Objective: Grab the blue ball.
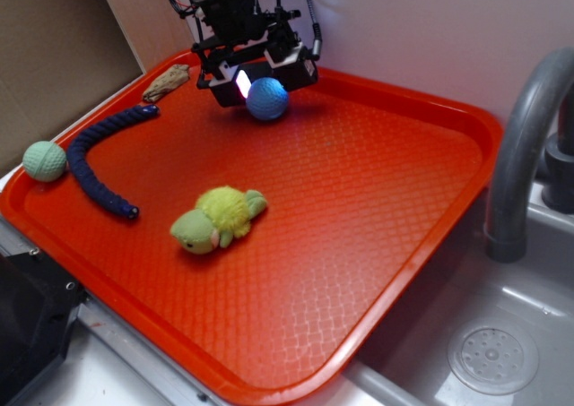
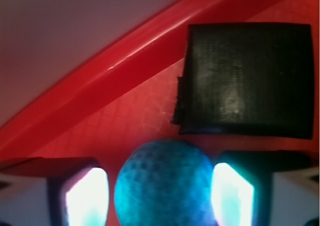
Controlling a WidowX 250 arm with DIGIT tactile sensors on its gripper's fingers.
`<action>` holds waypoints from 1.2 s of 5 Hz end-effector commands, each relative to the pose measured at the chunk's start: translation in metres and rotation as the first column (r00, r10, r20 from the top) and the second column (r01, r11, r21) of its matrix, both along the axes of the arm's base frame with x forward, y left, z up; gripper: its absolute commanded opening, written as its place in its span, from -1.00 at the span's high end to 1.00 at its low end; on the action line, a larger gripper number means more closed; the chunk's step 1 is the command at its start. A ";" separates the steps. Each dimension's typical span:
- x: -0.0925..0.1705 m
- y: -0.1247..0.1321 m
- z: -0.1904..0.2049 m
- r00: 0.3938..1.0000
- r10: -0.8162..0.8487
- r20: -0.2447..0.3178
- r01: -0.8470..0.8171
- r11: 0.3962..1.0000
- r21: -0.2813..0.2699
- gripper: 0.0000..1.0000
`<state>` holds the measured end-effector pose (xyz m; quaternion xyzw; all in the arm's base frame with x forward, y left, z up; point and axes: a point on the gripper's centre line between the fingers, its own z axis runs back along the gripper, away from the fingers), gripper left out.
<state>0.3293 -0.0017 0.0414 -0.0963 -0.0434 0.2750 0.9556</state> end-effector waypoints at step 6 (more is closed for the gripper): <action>-0.132 0.021 0.168 0.854 -0.517 -0.065 0.521 0.845 0.120 1.00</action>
